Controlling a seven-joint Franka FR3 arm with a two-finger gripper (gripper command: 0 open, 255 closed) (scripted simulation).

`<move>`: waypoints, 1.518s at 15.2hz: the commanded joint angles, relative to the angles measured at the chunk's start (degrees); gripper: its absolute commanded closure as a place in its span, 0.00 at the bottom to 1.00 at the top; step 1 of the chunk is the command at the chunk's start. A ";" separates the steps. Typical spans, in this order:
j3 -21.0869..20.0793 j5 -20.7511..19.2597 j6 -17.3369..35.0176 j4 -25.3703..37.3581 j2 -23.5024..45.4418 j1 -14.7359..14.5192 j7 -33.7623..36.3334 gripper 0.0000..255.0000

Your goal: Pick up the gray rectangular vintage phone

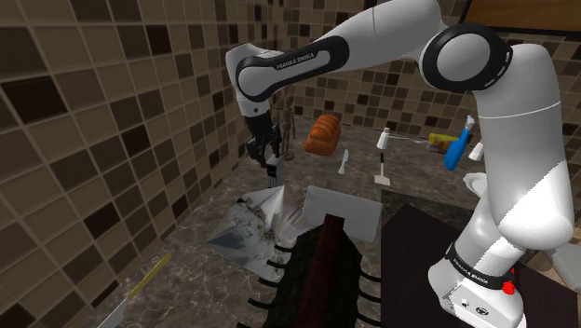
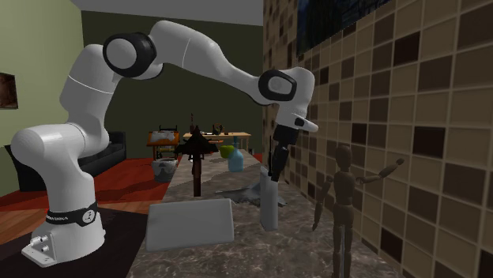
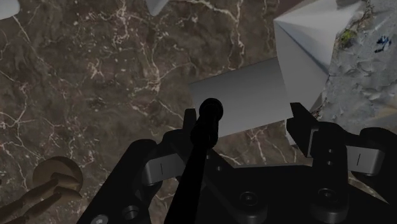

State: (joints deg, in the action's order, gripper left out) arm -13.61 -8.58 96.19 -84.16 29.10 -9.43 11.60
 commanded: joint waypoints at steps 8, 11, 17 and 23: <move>-0.04 0.05 -0.68 0.61 0.03 -0.06 -0.04 1.00; -0.11 0.19 -2.71 2.13 -0.49 -0.11 -0.21 1.00; -0.22 0.40 -6.93 5.67 -1.22 -0.28 -0.52 1.00; -0.29 0.48 -10.77 9.32 -1.43 -0.51 -0.76 1.00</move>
State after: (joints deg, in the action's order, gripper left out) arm -13.91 -8.12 85.82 -75.11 27.79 -9.98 10.93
